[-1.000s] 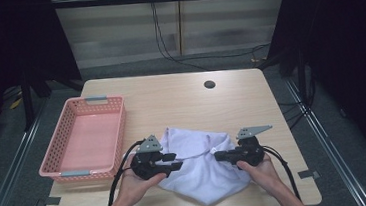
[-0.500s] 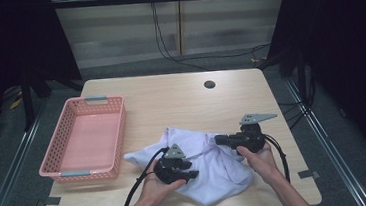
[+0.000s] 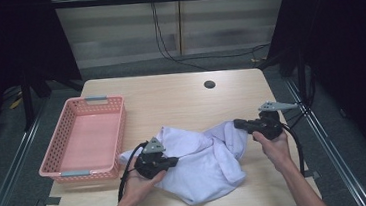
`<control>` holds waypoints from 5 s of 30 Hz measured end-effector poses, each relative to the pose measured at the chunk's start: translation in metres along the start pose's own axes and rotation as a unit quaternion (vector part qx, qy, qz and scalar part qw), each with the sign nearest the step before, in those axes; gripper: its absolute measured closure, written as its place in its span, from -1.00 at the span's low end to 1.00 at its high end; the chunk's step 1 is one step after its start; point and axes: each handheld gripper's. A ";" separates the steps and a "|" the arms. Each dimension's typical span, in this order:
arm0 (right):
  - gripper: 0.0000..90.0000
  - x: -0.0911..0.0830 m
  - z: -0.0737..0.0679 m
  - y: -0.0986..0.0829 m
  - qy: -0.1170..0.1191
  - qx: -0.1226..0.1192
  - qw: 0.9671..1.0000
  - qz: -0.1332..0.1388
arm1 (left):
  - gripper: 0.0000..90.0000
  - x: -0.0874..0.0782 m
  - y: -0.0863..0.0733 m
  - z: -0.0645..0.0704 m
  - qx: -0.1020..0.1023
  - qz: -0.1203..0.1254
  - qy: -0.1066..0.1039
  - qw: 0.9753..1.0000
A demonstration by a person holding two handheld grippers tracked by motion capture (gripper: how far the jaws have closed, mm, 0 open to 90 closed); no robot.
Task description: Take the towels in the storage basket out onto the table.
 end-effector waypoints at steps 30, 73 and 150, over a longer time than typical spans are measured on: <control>0.11 0.059 -0.037 -0.056 0.039 -0.016 0.989 -0.143 | 0.50 0.015 -0.021 0.002 0.006 -0.022 -0.003 1.000; 0.68 0.023 -0.022 0.012 0.057 -0.022 0.997 -0.039 | 1.00 0.030 0.027 -0.006 -0.048 -0.017 0.005 0.999; 0.96 -0.002 -0.059 0.077 0.115 -0.072 0.990 0.030 | 0.98 0.016 0.083 -0.023 -0.075 0.119 0.000 0.990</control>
Point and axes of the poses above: each handheld gripper's, and its own axes: x roughly forward along the jaws, y roughly out of its top, z roughly to its right, and after that the axes turned 14 degrees about y, right-handed
